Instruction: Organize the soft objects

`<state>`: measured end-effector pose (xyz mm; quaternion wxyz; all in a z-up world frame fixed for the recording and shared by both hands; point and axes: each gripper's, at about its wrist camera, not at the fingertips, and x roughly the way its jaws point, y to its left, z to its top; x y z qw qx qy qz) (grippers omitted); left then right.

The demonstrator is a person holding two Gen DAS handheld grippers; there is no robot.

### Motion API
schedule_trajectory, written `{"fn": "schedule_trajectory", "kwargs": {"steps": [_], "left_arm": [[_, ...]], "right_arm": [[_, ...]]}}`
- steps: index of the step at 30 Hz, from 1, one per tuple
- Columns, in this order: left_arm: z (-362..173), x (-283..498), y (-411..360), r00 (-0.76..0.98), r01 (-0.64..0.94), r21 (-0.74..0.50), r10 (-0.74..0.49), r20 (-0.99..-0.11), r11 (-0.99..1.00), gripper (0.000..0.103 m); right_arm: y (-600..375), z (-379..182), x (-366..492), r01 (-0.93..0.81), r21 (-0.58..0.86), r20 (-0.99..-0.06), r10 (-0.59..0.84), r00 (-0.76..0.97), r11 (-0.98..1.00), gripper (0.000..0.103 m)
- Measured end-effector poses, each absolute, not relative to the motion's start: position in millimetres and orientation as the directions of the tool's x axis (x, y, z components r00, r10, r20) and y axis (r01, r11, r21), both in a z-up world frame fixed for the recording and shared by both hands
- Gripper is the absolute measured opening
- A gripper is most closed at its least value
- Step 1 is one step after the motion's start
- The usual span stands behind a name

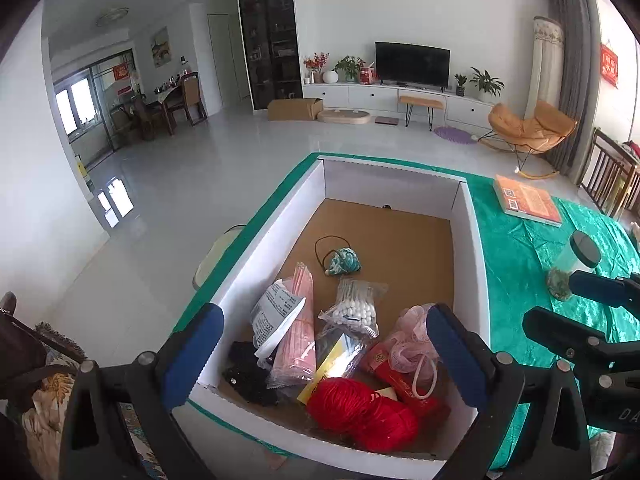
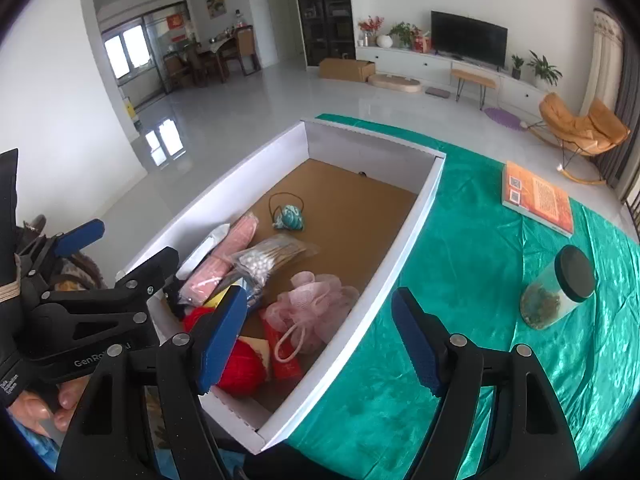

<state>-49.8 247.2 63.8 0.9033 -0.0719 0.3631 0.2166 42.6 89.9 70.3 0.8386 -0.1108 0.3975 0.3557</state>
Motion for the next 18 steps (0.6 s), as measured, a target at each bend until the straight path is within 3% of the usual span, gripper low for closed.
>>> {"fn": "schedule_trajectory", "kwargs": {"steps": [4,9,14,18], "left_arm": [[61.1,-49.1,258.1,0.638,-0.423,-0.096,0.221,-0.738,0.901,0.103],[66.9,-56.8,263.7,0.660,-0.452,-0.109,0.250,-0.708,0.885,0.103],[82.0,-68.7,261.6,0.710,-0.483,-0.052,0.356,-0.608,0.874,0.103],[85.1,-69.2,261.8,0.706,-0.497,-0.033,0.383,-0.596,0.867,0.103]], "right_arm": [[90.1,73.8,34.7,-0.692,0.093,-0.736,0.517,0.436,0.715,0.082],[88.3,75.3,29.8,-0.692,0.066,-0.732,0.506,0.456,0.719,0.082],[88.0,73.3,29.4,-0.691,0.066,-0.735,0.503,0.454,0.720,0.082],[90.6,71.1,26.8,-0.701,0.056,-0.737,0.503,0.452,0.711,0.082]]}}
